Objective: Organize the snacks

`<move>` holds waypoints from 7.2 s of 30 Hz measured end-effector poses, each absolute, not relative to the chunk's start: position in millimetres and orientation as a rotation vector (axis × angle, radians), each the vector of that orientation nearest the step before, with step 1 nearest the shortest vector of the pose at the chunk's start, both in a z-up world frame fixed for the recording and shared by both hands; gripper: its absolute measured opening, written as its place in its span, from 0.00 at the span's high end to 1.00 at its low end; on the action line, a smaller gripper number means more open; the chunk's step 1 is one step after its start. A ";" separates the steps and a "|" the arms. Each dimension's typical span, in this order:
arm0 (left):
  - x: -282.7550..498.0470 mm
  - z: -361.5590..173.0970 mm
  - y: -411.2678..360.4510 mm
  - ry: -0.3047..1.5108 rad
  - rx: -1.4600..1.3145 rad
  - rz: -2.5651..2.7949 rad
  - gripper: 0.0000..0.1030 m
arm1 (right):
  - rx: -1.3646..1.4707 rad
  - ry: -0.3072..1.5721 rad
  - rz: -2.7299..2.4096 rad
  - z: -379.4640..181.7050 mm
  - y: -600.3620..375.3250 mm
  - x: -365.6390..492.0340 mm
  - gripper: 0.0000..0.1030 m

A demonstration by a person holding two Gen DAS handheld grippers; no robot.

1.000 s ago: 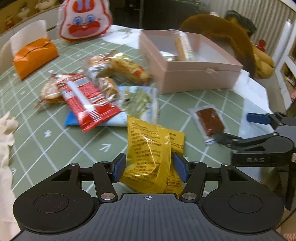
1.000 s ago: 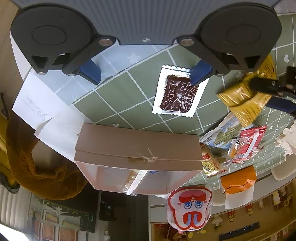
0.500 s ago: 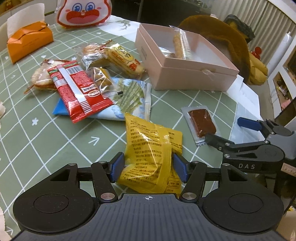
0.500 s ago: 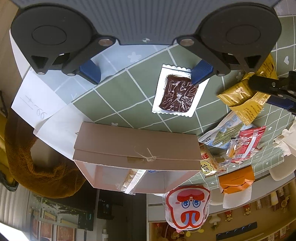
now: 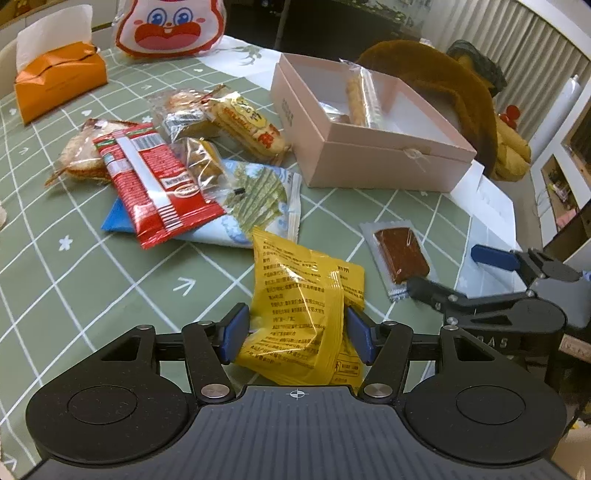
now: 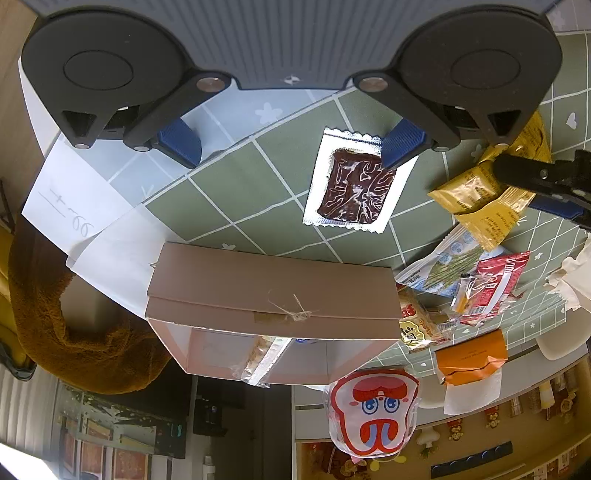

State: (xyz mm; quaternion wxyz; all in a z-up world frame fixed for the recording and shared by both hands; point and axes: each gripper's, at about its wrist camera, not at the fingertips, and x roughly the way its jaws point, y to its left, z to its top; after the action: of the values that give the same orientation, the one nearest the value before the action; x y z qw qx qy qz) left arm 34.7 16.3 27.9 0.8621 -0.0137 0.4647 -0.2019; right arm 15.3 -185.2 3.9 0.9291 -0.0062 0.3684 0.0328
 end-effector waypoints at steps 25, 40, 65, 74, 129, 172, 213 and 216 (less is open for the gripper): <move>24.2 43.1 34.8 0.991 -0.113 -0.386 0.63 | 0.006 0.915 0.108 24.5 -144.1 56.6 0.25; 28.5 37.7 24.5 1.021 -0.070 -0.368 0.55 | -0.024 0.931 0.158 40.8 -151.7 29.7 0.50; -2.3 82.4 12.7 0.877 -0.035 -0.438 0.70 | 0.022 0.875 0.118 69.3 -186.4 -10.0 0.52; 58.4 236.8 -0.5 0.556 -0.038 -0.567 0.70 | 0.003 0.547 0.123 214.2 -218.3 25.6 0.54; 86.2 35.5 75.4 0.959 -0.241 -0.303 0.72 | 0.118 0.895 0.338 47.7 -107.8 106.4 0.32; 55.6 63.6 111.3 1.016 -0.307 -0.129 0.65 | -0.130 0.799 0.426 45.6 -85.6 90.1 0.29; 143.9 41.9 93.0 0.905 0.023 -0.071 0.62 | -0.090 0.911 0.422 35.5 -90.7 33.8 0.40; 143.5 40.5 87.1 0.920 0.047 -0.107 0.56 | -0.112 0.895 0.371 28.5 -99.1 29.7 0.38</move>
State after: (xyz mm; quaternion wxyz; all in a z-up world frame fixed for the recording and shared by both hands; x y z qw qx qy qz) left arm 143.5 87.1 40.5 0.8945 0.0225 0.4435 -0.0518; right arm 29.7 -99.1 28.5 0.8834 -0.0536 0.4300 0.1783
